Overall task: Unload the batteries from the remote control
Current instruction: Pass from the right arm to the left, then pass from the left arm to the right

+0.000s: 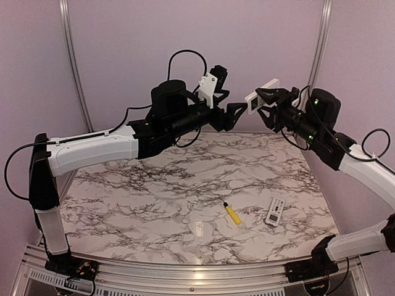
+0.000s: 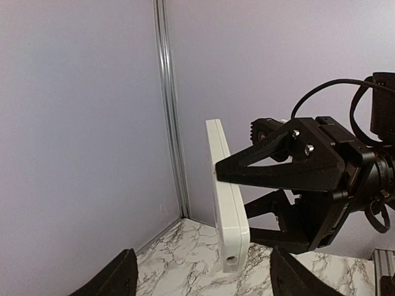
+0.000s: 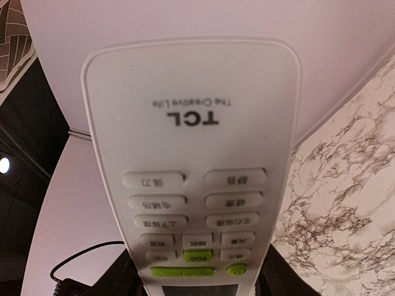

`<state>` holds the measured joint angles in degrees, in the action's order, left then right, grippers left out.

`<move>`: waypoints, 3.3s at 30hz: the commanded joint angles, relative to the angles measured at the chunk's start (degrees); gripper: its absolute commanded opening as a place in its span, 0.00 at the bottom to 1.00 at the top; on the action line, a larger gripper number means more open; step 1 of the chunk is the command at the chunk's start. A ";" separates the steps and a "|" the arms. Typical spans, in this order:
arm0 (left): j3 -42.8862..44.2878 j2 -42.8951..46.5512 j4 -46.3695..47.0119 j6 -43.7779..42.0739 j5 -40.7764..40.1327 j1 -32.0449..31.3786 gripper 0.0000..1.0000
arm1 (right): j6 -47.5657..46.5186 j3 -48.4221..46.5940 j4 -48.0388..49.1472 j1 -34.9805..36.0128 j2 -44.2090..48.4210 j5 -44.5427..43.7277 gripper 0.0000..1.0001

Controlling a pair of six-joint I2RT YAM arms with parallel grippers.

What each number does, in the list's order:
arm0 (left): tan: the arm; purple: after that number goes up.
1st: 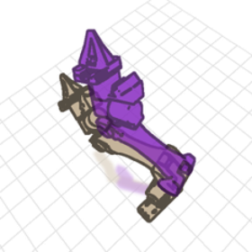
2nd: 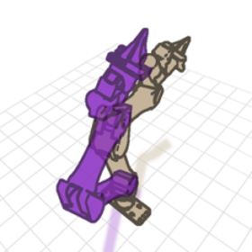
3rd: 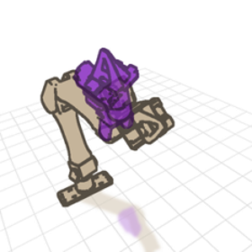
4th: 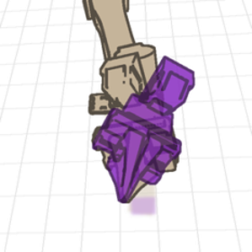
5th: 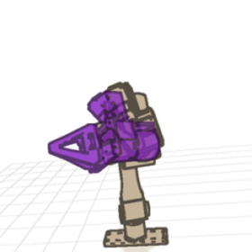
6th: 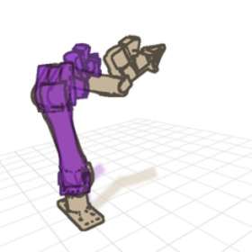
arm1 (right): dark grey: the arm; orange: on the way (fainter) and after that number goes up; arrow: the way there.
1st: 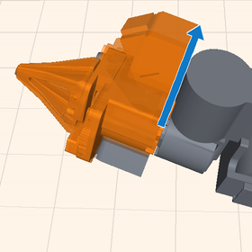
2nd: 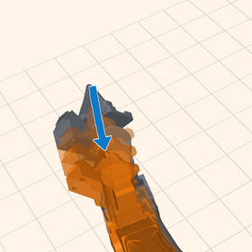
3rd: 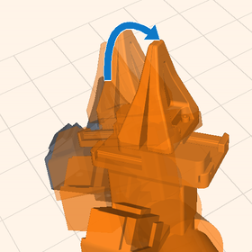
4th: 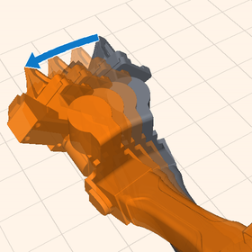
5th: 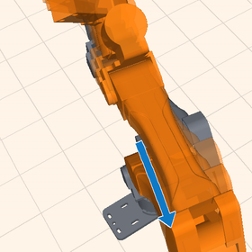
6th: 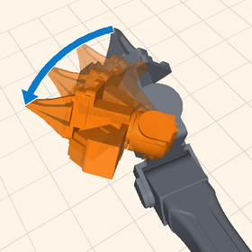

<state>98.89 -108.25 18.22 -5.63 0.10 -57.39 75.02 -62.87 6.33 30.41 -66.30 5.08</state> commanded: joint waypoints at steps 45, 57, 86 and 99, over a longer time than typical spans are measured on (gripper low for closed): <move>1.15 -1.56 3.44 -5.43 3.32 -0.36 0.00 | -0.93 -2.31 -0.60 5.88 1.55 -1.42 0.87; -14.10 13.80 -0.29 -19.57 4.55 -0.36 0.00 | -12.14 -5.26 -15.71 -10.15 2.05 27.09 0.99; -20.98 17.33 -9.35 -53.74 -10.84 -6.47 0.00 | -9.32 -12.75 -35.84 -11.56 -9.01 44.40 0.90; -23.51 16.92 -7.23 -60.19 -12.54 -8.96 0.00 | -8.02 -11.09 -35.95 -5.98 -11.42 46.35 0.75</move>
<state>75.64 -91.90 6.35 -64.10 -11.29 -65.71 67.07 -74.08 -28.67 22.00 -76.77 50.92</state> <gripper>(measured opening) 0.167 0.775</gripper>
